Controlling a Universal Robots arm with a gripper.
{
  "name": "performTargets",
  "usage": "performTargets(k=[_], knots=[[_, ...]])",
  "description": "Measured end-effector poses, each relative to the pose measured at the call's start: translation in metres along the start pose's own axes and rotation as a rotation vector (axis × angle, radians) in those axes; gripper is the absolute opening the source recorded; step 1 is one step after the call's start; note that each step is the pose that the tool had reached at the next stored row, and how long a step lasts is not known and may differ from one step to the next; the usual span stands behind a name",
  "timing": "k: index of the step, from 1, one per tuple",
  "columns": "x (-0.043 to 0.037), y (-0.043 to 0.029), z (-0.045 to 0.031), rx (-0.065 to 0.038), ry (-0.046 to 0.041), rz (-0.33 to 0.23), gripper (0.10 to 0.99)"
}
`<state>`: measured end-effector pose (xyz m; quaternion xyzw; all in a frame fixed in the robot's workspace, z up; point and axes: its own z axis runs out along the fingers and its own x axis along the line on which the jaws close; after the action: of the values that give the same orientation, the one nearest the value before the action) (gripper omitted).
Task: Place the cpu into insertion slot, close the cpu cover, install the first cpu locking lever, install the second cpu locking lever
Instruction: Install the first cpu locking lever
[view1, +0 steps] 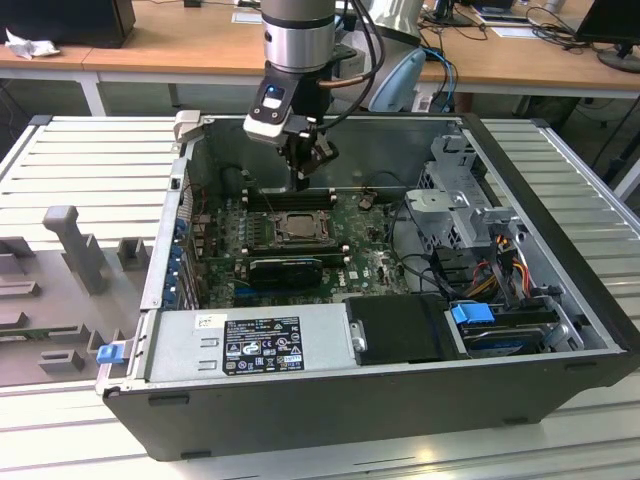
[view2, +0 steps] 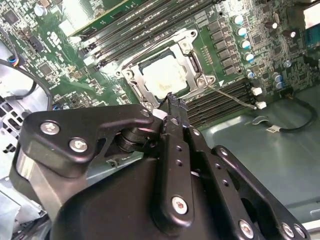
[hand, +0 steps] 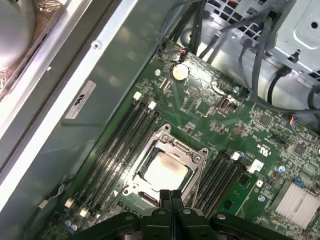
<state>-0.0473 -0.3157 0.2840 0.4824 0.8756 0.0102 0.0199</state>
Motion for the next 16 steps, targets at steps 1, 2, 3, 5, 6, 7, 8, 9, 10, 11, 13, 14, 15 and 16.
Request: performTargets(k=[1, 2, 3, 5, 6, 7, 8, 9, 10, 11, 13, 14, 15, 16], knots=[[0.0, 0.0, 0.0, 0.0, 0.0003, -0.009, 0.106], [0.0, 0.0, 0.0, 0.0, 0.0005, -0.014, 0.106], [0.0, 0.0, 0.0, -0.001, 0.0008, -0.024, 0.106], [0.0, 0.0, 0.0, -0.001, 0.0015, -0.04, 0.106], [0.0, 0.0, 0.0, -0.001, 0.0017, -0.046, 0.106], [0.0, 0.0, 0.0, -0.001, 0.0018, -0.049, 0.106], [0.0, 0.0, 0.0, -0.001, 0.0019, -0.051, 0.106], [0.0, 0.0, 0.0, -0.001, 0.002, -0.055, 0.106], [0.0, 0.0, 0.0, -0.001, 0.0021, -0.058, 0.106], [0.0, 0.0, 0.0, -0.002, 0.0022, -0.06, 0.106], [0.0, 0.0, 0.0, -0.002, 0.0025, -0.07, 0.106], [0.0, 0.0, 0.0, -0.002, 0.0027, -0.073, 0.106], [0.0, 0.0, 0.0, -0.002, 0.0029, -0.078, 0.106], [0.0, 0.0, 0.0, -0.002, 0.003, -0.081, 0.106]])
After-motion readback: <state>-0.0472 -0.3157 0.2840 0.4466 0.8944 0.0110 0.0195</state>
